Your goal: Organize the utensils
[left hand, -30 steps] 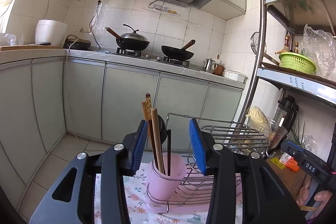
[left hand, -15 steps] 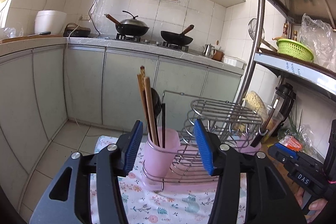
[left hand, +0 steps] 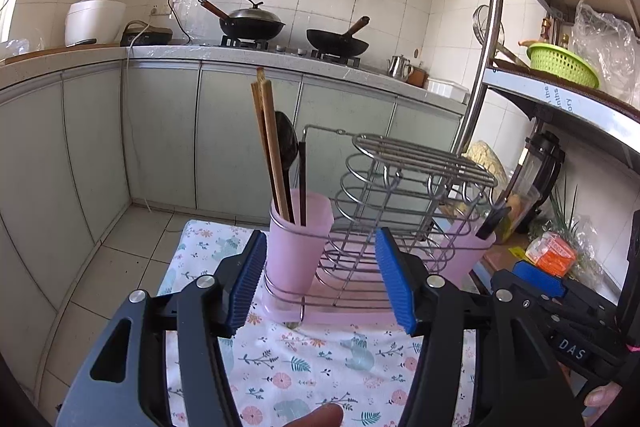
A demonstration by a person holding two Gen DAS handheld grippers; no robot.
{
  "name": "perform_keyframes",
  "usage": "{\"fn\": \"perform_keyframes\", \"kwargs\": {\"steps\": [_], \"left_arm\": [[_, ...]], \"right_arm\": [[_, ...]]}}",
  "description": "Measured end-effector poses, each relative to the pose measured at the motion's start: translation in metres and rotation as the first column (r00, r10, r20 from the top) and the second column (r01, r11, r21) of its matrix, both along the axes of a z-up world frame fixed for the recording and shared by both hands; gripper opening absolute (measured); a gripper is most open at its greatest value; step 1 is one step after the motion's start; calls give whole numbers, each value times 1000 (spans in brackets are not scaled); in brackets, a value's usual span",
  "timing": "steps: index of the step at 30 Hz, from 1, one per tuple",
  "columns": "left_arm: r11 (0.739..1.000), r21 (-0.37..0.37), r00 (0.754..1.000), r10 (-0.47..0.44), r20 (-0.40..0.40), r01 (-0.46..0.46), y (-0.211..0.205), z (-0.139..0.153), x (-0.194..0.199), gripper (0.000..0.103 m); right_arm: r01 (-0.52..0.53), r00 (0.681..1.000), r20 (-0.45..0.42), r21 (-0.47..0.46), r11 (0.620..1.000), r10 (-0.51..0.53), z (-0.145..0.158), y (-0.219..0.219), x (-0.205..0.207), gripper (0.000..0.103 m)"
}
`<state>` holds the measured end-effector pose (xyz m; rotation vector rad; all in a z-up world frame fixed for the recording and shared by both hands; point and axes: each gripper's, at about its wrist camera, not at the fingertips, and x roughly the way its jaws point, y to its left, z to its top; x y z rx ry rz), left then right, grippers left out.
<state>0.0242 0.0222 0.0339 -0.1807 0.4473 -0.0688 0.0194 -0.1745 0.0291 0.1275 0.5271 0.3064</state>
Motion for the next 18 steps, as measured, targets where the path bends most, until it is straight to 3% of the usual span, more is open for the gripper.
{"fn": "perform_keyframes", "kwargs": {"steps": [18], "left_arm": [[997,74,998,-3,-65,8,-23,-22,-6,57]], "right_arm": [[19,1000,0,-28,999,-19,-5,8,-11,56]]}}
